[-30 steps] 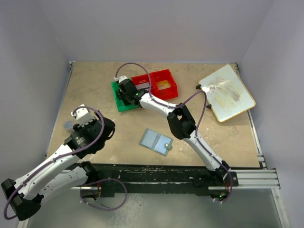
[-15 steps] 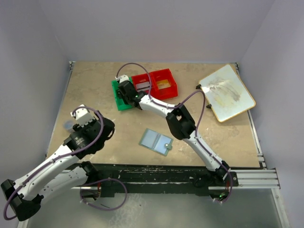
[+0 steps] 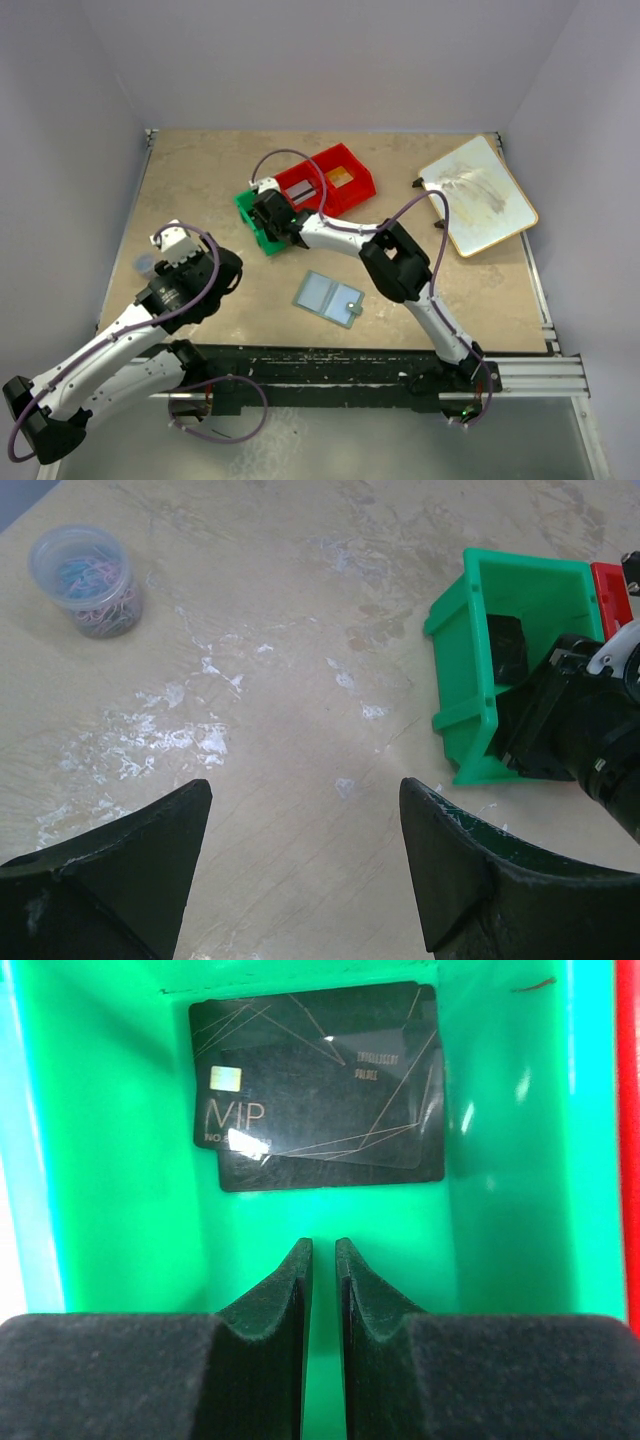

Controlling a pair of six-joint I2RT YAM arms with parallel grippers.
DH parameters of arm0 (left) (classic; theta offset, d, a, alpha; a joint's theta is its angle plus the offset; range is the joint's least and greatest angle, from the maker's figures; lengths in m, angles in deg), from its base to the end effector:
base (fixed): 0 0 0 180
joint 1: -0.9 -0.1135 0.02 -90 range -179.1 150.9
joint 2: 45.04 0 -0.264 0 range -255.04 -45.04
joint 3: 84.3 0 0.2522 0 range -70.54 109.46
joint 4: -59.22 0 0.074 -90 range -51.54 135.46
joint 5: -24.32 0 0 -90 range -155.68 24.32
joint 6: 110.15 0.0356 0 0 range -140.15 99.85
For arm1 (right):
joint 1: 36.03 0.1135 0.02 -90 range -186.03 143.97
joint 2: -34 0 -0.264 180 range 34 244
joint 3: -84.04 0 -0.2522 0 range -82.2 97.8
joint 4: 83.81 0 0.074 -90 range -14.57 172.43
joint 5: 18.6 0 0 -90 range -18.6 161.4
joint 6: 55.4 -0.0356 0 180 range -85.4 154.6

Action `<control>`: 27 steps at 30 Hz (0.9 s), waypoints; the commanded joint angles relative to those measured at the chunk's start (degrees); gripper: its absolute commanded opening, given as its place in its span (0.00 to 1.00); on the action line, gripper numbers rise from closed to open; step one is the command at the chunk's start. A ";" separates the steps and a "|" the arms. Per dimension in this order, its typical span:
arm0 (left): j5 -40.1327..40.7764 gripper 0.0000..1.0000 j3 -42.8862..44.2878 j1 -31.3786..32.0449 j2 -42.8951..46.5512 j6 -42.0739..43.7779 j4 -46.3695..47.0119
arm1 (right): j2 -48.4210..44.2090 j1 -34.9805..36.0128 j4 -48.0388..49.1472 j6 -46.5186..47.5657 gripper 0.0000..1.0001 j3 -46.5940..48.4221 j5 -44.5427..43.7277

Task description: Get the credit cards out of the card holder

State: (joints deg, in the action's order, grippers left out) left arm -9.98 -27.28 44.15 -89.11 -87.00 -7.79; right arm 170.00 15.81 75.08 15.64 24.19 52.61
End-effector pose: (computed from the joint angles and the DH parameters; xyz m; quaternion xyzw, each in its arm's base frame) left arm 0.1158 -0.0686 0.2775 -0.3131 0.7938 0.0310 0.5205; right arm 0.3418 0.4164 0.1633 -0.1799 0.8673 0.1361 0.4437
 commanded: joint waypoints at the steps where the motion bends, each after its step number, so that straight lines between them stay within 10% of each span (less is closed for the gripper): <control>1: 0.56 0.74 0.83 -0.22 0.36 0.68 0.79 | -2.91 1.97 -3.76 -4.61 0.18 -4.05 1.42; 27: -0.37 0.74 0.91 -0.24 0.01 1.58 1.29 | 2.48 -2.70 -4.82 -1.50 0.25 12.79 12.77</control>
State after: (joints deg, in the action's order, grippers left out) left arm -10.46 -27.28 44.15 -88.96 -86.54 -7.79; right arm 174.74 14.08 71.84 13.30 33.54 63.45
